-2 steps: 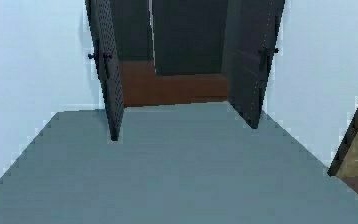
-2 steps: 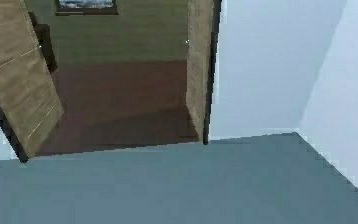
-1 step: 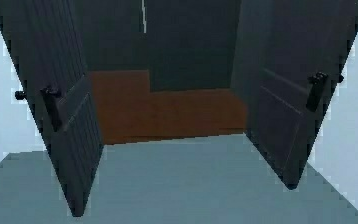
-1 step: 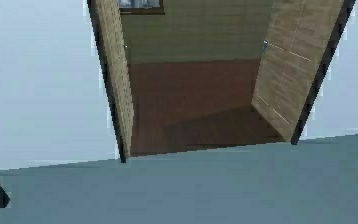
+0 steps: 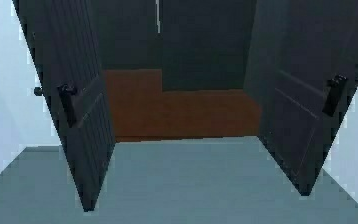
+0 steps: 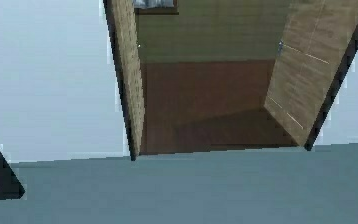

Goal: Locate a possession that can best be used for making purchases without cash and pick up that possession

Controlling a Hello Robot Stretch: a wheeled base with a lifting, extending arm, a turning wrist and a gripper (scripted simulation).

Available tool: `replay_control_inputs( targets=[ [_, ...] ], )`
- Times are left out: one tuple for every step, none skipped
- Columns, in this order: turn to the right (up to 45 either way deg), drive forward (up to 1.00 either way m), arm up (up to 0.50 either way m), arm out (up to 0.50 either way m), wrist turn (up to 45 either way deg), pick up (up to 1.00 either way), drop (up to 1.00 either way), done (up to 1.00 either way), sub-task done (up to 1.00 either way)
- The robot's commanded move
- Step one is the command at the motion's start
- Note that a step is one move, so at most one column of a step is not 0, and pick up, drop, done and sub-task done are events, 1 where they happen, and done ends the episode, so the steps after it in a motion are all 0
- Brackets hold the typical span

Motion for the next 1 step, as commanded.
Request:
replay_control_inputs(
  targets=[
    [0.0, 0.85, 0.0, 0.0, 0.0, 0.0, 0.0, 0.0, 0.0]
  ],
)
